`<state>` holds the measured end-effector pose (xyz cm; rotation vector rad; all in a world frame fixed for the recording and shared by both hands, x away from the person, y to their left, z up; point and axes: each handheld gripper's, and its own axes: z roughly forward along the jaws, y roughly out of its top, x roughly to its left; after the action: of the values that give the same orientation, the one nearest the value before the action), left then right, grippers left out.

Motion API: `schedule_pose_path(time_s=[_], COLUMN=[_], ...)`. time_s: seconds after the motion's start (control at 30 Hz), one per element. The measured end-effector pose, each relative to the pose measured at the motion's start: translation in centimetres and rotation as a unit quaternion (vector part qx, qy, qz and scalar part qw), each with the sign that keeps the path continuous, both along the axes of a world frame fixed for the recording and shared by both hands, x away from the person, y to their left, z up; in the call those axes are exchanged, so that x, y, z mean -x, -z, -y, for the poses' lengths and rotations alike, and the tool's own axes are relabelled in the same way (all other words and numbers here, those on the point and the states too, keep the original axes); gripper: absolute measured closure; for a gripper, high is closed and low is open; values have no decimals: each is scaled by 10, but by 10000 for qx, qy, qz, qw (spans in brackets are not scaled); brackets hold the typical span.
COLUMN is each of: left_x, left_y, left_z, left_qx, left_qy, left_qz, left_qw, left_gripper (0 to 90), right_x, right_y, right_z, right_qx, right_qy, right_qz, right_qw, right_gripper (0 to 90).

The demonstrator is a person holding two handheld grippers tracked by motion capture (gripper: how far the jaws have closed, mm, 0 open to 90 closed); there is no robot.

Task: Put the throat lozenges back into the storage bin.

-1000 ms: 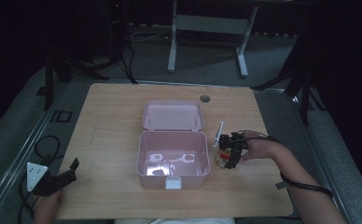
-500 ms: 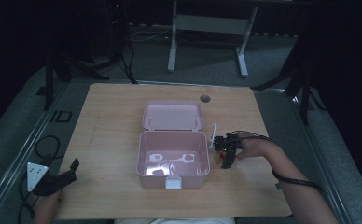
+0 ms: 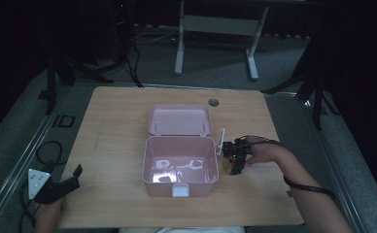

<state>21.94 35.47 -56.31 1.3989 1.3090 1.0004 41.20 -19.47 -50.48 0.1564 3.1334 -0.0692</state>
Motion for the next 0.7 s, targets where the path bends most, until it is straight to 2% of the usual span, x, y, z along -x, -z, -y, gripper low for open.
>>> schedule_pose_path(time_s=[0.17, 0.5, 0.7], left_x=[0, 0, 0], left_y=[0, 0, 0], left_z=[0, 0, 0], left_qx=[-6, -8, -6], left_qy=[-2, -7, -10], left_qz=[6, -1, 3], left_qw=[10000, 10000, 10000], left_gripper=[25, 25, 25], right_x=[4, 19, 27], right_y=[-14, -42, -66], right_z=[2, 0, -3], right_qx=[17, 204, 156], right_qy=[-15, -162, -191], right_qz=[-3, -87, -33], right_qw=[10000, 9996, 9997], right_gripper=[200, 201, 200])
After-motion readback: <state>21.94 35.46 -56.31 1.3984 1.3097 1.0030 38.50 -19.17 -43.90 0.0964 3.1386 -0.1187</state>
